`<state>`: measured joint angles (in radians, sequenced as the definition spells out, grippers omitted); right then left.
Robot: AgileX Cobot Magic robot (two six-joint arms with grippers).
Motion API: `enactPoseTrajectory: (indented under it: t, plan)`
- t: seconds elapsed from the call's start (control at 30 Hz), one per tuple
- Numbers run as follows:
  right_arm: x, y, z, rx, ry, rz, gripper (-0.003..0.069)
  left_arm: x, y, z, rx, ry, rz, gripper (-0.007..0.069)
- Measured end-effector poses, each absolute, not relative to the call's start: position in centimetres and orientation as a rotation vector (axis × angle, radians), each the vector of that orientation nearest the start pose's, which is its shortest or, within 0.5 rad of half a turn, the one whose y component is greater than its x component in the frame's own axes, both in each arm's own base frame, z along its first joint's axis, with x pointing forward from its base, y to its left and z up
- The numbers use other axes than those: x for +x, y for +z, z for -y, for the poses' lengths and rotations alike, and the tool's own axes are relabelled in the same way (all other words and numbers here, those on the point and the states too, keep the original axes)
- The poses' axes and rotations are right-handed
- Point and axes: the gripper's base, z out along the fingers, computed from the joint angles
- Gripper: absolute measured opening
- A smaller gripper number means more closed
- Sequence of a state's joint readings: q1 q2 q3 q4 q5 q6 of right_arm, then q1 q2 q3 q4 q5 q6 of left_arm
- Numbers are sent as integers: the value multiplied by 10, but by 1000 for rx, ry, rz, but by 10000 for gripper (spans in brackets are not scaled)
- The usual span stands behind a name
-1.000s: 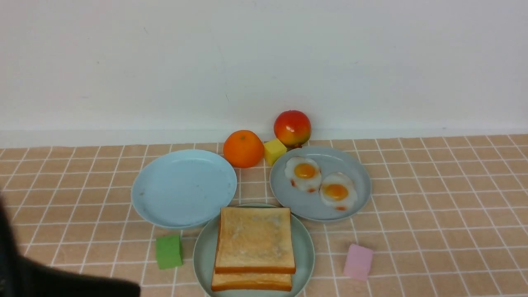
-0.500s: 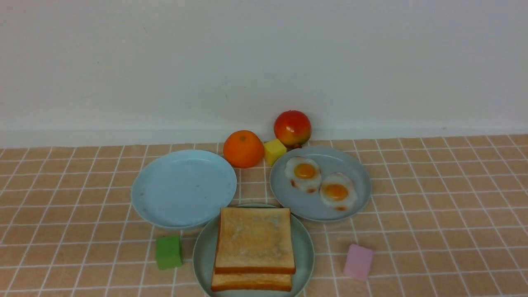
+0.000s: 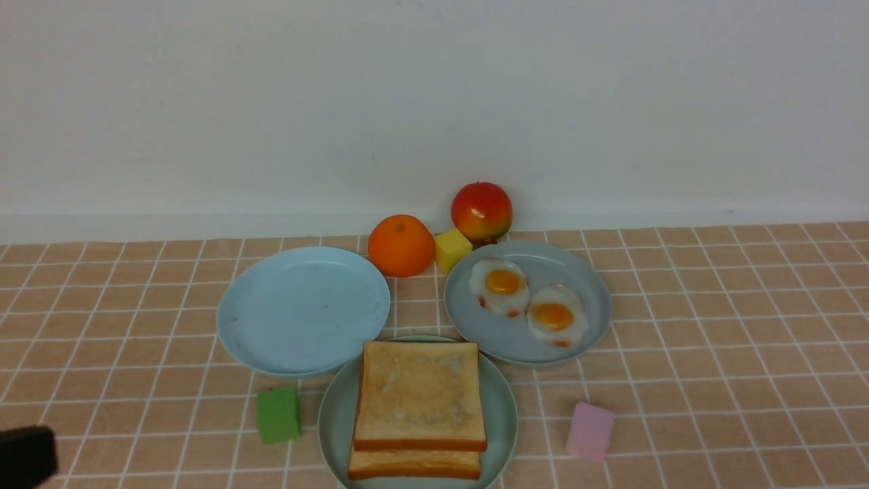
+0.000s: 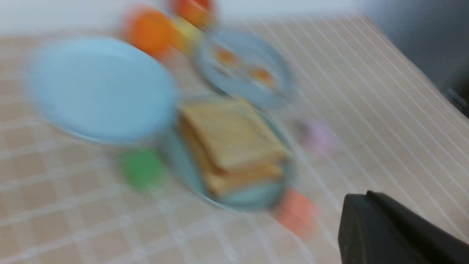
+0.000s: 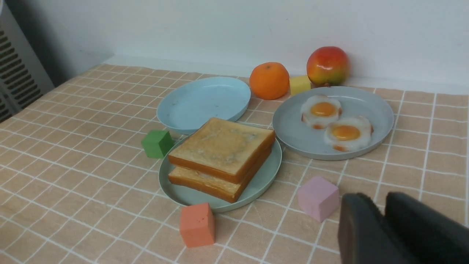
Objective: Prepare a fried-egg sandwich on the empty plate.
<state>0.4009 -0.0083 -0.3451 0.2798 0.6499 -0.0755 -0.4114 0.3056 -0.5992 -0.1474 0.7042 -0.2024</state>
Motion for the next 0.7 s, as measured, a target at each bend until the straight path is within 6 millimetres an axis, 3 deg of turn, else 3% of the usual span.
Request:
enactPoseTrajectory:
  t: [0.13, 0.27, 0.5, 0.53, 0.7]
  plan:
    - [15, 269, -23, -347, 545, -1757, 128, 42, 294, 11, -56, -408, -1792, -13]
    - [15, 269, -23, -347, 545, -1757, 132, 40, 251, 2, -125, -230, -1730, -13]
    - [15, 269, -23, -348, 544, -1757, 139, 50, 177, -1, -111, -70, -1902, -13]
    - [15, 269, -23, -348, 544, -1757, 139, 50, 170, -1, -110, -67, -1929, -13]
    - [15, 269, -23, -348, 542, -1757, 147, 51, 169, -1, -103, -66, -1907, -13]
